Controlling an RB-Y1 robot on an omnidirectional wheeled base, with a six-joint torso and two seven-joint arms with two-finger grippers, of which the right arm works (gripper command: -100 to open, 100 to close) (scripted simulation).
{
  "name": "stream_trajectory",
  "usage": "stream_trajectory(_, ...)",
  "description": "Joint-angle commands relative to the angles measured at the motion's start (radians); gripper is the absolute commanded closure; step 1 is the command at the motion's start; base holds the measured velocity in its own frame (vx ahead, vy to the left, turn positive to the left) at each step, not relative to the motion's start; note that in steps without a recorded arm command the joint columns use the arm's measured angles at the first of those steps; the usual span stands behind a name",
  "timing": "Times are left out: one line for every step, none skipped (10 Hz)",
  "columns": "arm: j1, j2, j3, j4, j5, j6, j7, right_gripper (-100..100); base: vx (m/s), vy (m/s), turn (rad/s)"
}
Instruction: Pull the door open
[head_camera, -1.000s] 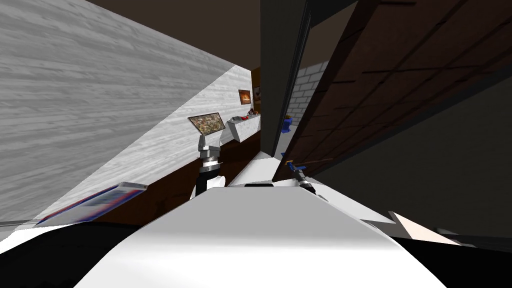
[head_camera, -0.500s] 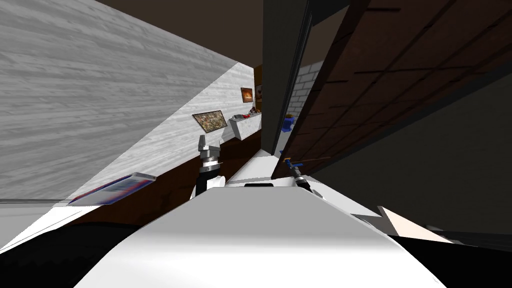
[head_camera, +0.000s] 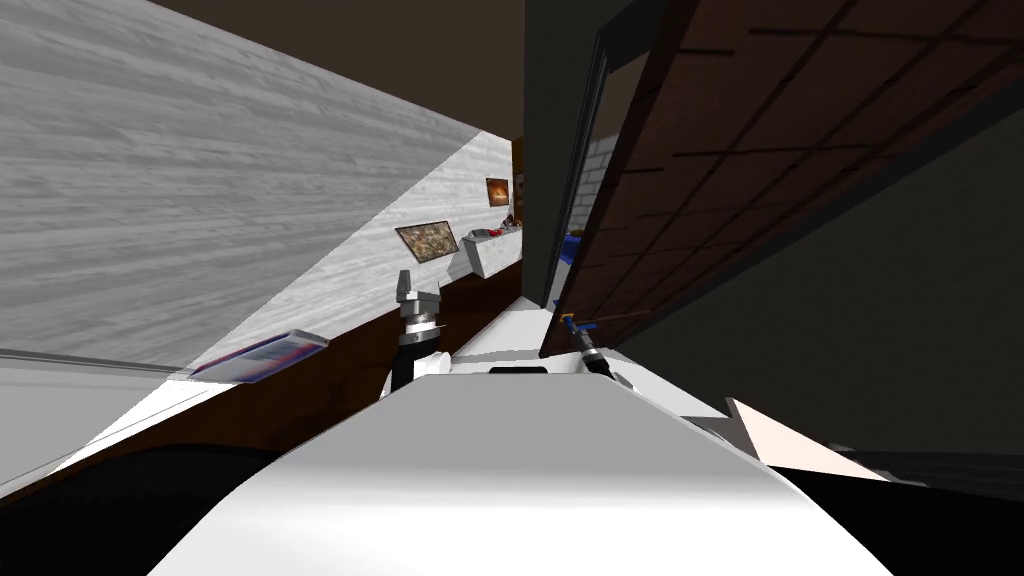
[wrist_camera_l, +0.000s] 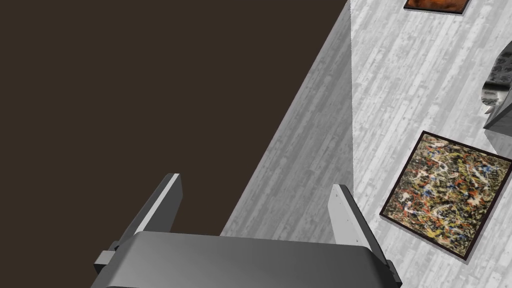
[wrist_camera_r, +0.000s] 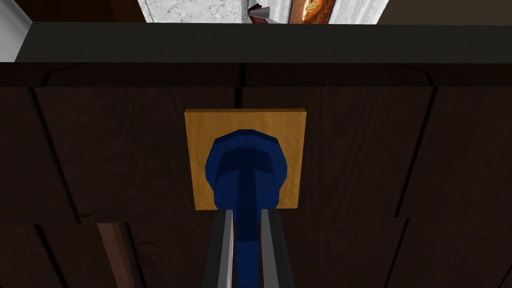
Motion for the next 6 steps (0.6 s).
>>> stream_trajectory(0.012,0.000,0.005,-0.039,-0.002,0.024,0.005,100,-0.071,-0.095,0.046)
stream_trajectory(0.009,0.002,0.006,-0.025,0.000,0.015,0.004,100,-0.025,-0.026,0.021)
stream_trajectory(0.012,-0.006,0.006,-0.011,-0.004,0.001,-0.003,100,-0.091,-0.002,0.209)
stream_trajectory(0.014,-0.013,0.005,0.001,-0.007,-0.013,-0.009,100,-0.168,-0.015,0.276)
stream_trajectory(0.016,-0.021,0.003,0.016,-0.011,-0.029,-0.017,100,-0.175,-0.026,0.218)
stream_trajectory(0.018,-0.030,0.002,0.033,-0.016,-0.047,-0.025,100,-0.181,-0.031,0.206)
